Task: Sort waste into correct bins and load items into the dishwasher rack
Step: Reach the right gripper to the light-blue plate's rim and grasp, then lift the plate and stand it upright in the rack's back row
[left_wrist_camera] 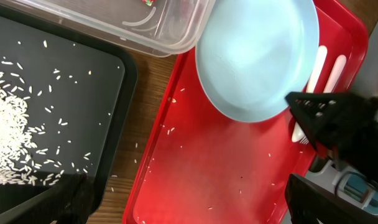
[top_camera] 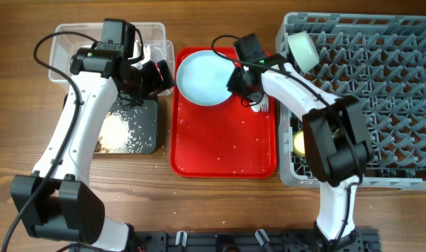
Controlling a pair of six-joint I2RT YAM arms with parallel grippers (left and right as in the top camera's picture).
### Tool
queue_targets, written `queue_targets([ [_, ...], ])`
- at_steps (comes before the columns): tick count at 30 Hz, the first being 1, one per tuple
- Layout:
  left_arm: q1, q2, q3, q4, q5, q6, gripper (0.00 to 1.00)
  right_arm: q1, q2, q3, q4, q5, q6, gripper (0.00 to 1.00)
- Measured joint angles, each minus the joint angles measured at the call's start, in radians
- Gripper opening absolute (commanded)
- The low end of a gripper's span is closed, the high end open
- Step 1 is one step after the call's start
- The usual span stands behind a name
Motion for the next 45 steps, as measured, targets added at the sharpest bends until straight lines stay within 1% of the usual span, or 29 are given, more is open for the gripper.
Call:
queue_targets([
  [2, 0.0, 0.0, 0.0, 0.0, 0.0, 0.0, 1.0, 0.001, 0.004, 0.0, -0.007, -0.006, -0.013, 0.15],
  [3, 0.0, 0.0, 0.0, 0.0, 0.0, 0.0, 1.0, 0.003, 0.004, 0.0, -0.017, -0.006, -0.027, 0.08],
  [4, 0.0, 0.0, 0.0, 0.0, 0.0, 0.0, 1.0, 0.003, 0.004, 0.0, -0.023, -0.006, -0.04, 0.04],
  [9, 0.0, 0.0, 0.0, 0.0, 0.0, 0.0, 1.0, 0.003, 0.004, 0.008, -0.047, -0.002, -0.106, 0.04],
  [12, 0.0, 0.0, 0.0, 0.0, 0.0, 0.0, 1.0, 0.003, -0.005, 0.045, -0.132, 0.005, -0.196, 0.04],
  [15, 0.0, 0.0, 0.0, 0.0, 0.0, 0.0, 1.0, 0.002, -0.08, 0.08, -0.22, 0.062, -0.276, 0.04],
  [16, 0.0, 0.0, 0.0, -0.001, 0.0, 0.0, 1.0, -0.002, -0.174, 0.097, -0.241, 0.114, -0.315, 0.04],
  [19, 0.0, 0.0, 0.0, 0.0, 0.0, 0.0, 1.0, -0.01, -0.365, 0.126, -0.241, 0.273, -0.354, 0.04],
  [20, 0.0, 0.0, 0.0, 0.0, 0.0, 0.0, 1.0, -0.013, -0.491, 0.144, -0.24, 0.425, -0.37, 0.04],
  [21, 0.0, 0.0, 0.0, 0.0, 0.0, 0.0, 1.0, -0.016, -0.537, 0.154, -0.24, 0.495, -0.376, 0.04],
  [22, 0.0, 0.0, 0.0, 0.0, 0.0, 0.0, 1.0, -0.022, -0.606, 0.164, -0.237, 0.608, -0.397, 0.04],
  [25, 0.0, 0.0, 0.0, 0.0, 0.0, 0.0, 1.0, -0.058, -0.695, 0.169, -0.238, 0.9, -0.478, 0.04],
  [27, 0.0, 0.0, 0.0, 0.0, 0.0, 0.0, 1.0, -0.104, -0.691, 0.169, -0.238, 1.058, -0.56, 0.04],
  [28, 0.0, 0.0, 0.0, 0.0, 0.0, 0.0, 1.0, -0.13, -0.674, 0.169, -0.237, 1.107, -0.605, 0.04],
  [31, 0.0, 0.0, 0.0, 0.0, 0.0, 0.0, 1.0, -0.199, -0.612, 0.169, -0.212, 1.172, -0.715, 0.04],
  [35, 0.0, 0.0, 0.0, 0.0, 0.0, 0.0, 1.0, -0.29, -0.509, 0.167, -0.116, 1.207, -0.864, 0.04],
  [38, 0.0, 0.0, 0.0, 0.0, 0.0, 0.0, 1.0, -0.307, -0.428, 0.166, -0.042, 1.22, -0.98, 0.04],
  [41, 0.0, 0.0, 0.0, 0.0, 0.0, 0.0, 1.0, -0.304, -0.345, 0.166, -0.008, 1.219, -1.044, 0.04],
  [45, 0.0, 0.0, 0.0, 0.0, 0.0, 0.0, 1.0, -0.304, -0.253, 0.166, 0.015, 1.191, -1.079, 0.04],
])
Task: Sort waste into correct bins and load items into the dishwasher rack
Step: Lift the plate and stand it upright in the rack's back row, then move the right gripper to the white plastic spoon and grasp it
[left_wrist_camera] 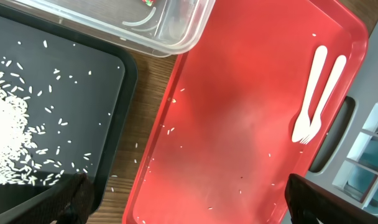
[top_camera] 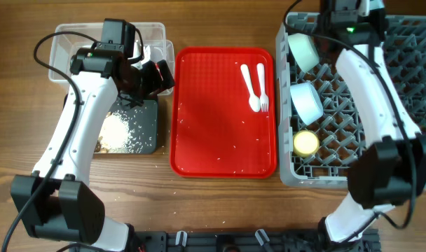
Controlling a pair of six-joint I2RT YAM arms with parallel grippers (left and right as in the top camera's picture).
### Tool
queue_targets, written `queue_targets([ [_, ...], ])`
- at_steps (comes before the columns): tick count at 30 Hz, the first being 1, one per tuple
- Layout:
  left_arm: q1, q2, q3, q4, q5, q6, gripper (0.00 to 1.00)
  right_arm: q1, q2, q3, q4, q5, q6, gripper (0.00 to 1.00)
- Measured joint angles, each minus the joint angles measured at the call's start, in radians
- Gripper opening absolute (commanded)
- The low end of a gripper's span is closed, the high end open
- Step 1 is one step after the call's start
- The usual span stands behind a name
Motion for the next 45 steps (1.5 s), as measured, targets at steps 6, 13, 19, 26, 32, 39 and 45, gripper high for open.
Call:
queue_targets([
  [6, 0.0, 0.0, 0.0, 0.0, 0.0, 0.0, 1.0, 0.0, 0.089, 0.0, 0.002, -0.069, -0.013, 1.0],
  [13, 0.0, 0.0, 0.0, 0.0, 0.0, 0.0, 1.0, 0.0, 0.085, -0.001, -0.053, -0.151, 0.133, 1.0],
  [19, 0.0, 0.0, 0.0, 0.0, 0.0, 0.0, 1.0, 0.016, -0.152, -0.002, -0.339, -0.479, 0.167, 1.0],
  [26, 0.0, 0.0, 0.0, 0.0, 0.0, 0.0, 1.0, 0.125, -0.296, -0.001, -0.259, -1.297, 0.226, 0.98],
  [32, 0.0, 0.0, 0.0, 0.0, 0.0, 0.0, 1.0, 0.32, -0.128, -0.002, -0.282, -1.202, 0.401, 1.0],
  [39, 0.0, 0.0, 0.0, 0.0, 0.0, 0.0, 1.0, 0.353, 0.106, -0.013, -0.348, -1.078, 0.552, 0.93],
  [45, 0.0, 0.0, 0.0, 0.0, 0.0, 0.0, 1.0, 0.351, 0.161, -0.064, -0.319, -1.058, 0.582, 0.85],
])
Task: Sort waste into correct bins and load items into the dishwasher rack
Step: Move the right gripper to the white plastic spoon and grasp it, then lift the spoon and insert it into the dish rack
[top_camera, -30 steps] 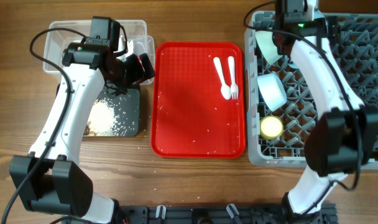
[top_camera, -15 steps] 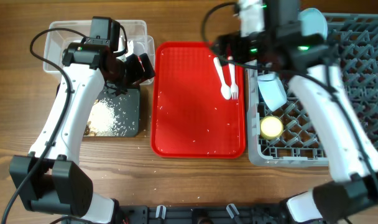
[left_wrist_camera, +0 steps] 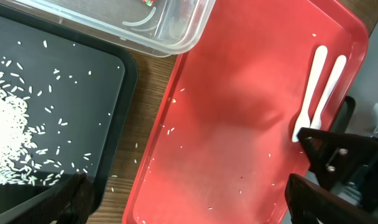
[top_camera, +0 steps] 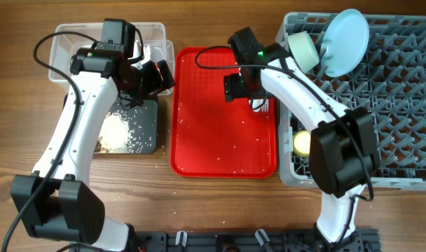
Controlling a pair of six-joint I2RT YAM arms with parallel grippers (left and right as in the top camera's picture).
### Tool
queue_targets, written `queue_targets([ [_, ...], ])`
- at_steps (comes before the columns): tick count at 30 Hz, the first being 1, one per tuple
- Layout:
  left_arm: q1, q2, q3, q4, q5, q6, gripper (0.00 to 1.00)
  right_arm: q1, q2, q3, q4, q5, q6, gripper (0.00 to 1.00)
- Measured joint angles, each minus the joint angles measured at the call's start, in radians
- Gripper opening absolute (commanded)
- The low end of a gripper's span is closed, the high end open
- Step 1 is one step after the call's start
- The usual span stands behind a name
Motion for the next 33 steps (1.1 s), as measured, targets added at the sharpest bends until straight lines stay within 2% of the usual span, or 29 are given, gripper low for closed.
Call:
queue_targets([
  [10, 0.0, 0.0, 0.0, 0.0, 0.0, 0.0, 1.0, -0.044, 0.01, -0.118, 0.179, 0.0, 0.004, 0.73],
  [15, 0.0, 0.0, 0.0, 0.0, 0.0, 0.0, 1.0, -0.067, 0.016, -0.137, 0.217, 0.0, 0.005, 0.67],
  [20, 0.0, 0.0, 0.0, 0.0, 0.0, 0.0, 1.0, -0.065, 0.064, -0.137, 0.226, 0.004, 0.006, 0.56],
  [22, 0.0, 0.0, 0.0, 0.0, 0.0, 0.0, 1.0, -0.065, 0.064, -0.137, 0.229, 0.001, 0.004, 0.49],
  [26, 0.0, 0.0, 0.0, 0.0, 0.0, 0.0, 1.0, -0.066, 0.064, -0.137, 0.222, 0.0, 0.011, 0.21],
  [27, 0.0, 0.0, 0.0, 0.0, 0.0, 0.0, 1.0, -0.065, 0.064, -0.137, 0.22, -0.003, 0.014, 0.17],
  [31, 0.0, 0.0, 0.0, 0.0, 0.0, 0.0, 1.0, -0.066, 0.065, -0.137, 0.208, -0.031, 0.022, 0.05],
  [33, 0.0, 0.0, 0.0, 0.0, 0.0, 0.0, 1.0, -0.066, 0.064, -0.134, 0.198, -0.042, 0.023, 0.04],
])
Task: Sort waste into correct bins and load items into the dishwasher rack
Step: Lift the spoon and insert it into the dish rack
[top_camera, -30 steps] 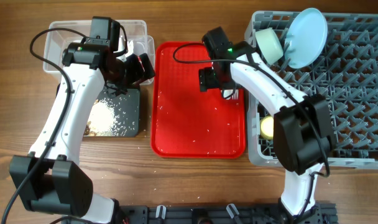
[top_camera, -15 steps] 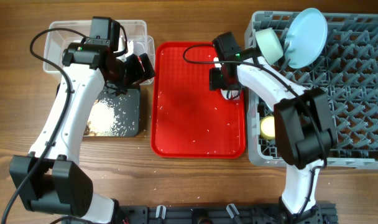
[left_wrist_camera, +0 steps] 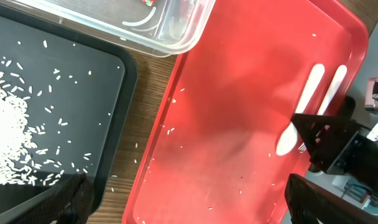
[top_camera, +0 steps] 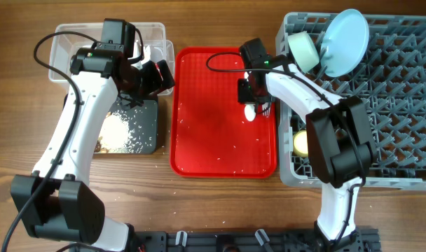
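Note:
A white spoon [top_camera: 249, 112] and white fork [left_wrist_camera: 331, 87] lie at the right side of the red tray [top_camera: 213, 147]. My right gripper [top_camera: 254, 93] is down over their heads. The spoon [left_wrist_camera: 299, 113] lies slanted, and the fork's tines are hidden under the gripper. Whether its jaws hold anything is not visible. A light blue plate [top_camera: 345, 31] stands in the grey dishwasher rack [top_camera: 381, 112] beside a pale green bowl [top_camera: 304, 50]. My left gripper [left_wrist_camera: 195, 202] hangs open and empty over the tray's left edge, its fingers [left_wrist_camera: 71, 199] wide apart.
A black tray [top_camera: 132, 129] strewn with rice sits left of the red tray. A clear plastic bin [top_camera: 80, 42] stands behind it. Stray rice grains dot the red tray. A yellow round item [top_camera: 302, 143] sits at the rack's front left.
My right gripper moved from the tray's upper middle to the right, onto the spoon and fork. The spoon has shifted and now lies slanted. The left arm has not moved.
My right gripper was at a light blue plate over the red tray. Then the plate was gone from the tray and the arm was above the rack. Then the plate stood in the rack and the gripper was over the tray, now on the utensils.

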Controlling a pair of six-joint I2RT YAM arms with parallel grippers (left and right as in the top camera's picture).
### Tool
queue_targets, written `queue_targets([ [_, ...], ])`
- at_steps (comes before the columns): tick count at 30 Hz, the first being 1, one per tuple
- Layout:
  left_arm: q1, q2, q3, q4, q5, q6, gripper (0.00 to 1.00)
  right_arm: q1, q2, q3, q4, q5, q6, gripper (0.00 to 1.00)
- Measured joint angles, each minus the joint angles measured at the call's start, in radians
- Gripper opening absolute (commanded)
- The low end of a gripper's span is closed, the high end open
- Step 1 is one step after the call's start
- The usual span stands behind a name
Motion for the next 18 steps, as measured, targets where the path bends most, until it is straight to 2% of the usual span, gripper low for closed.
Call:
queue_targets([
  [7, 0.0, 0.0, 0.0, 0.0, 0.0, 0.0, 1.0, -0.001, 0.003, 0.006, -0.073, -0.067, 0.0, 0.05],
  [8, 0.0, 0.0, 0.0, 0.0, 0.0, 0.0, 1.0, -0.001, 0.003, 0.007, -0.08, -0.071, 0.0, 0.08],
  [9, 0.0, 0.0, 0.0, 0.0, 0.0, 0.0, 1.0, -0.001, 0.002, 0.008, -0.087, -0.076, 0.001, 0.26],
  [11, 0.0, 0.0, 0.0, 0.0, 0.0, 0.0, 1.0, -0.001, 0.0, 0.008, -0.095, -0.09, -0.003, 0.46],
  [12, 0.0, 0.0, 0.0, 0.0, 0.0, 0.0, 1.0, -0.001, -0.005, 0.008, -0.101, -0.106, -0.014, 0.51],
  [13, 0.0, 0.0, 0.0, 0.0, 0.0, 0.0, 1.0, -0.001, -0.009, 0.008, -0.103, -0.126, -0.024, 0.56],
  [18, 0.0, 0.0, 0.0, 0.0, 0.0, 0.0, 1.0, 0.0, -0.016, 0.007, -0.083, -0.219, -0.076, 0.58],
])
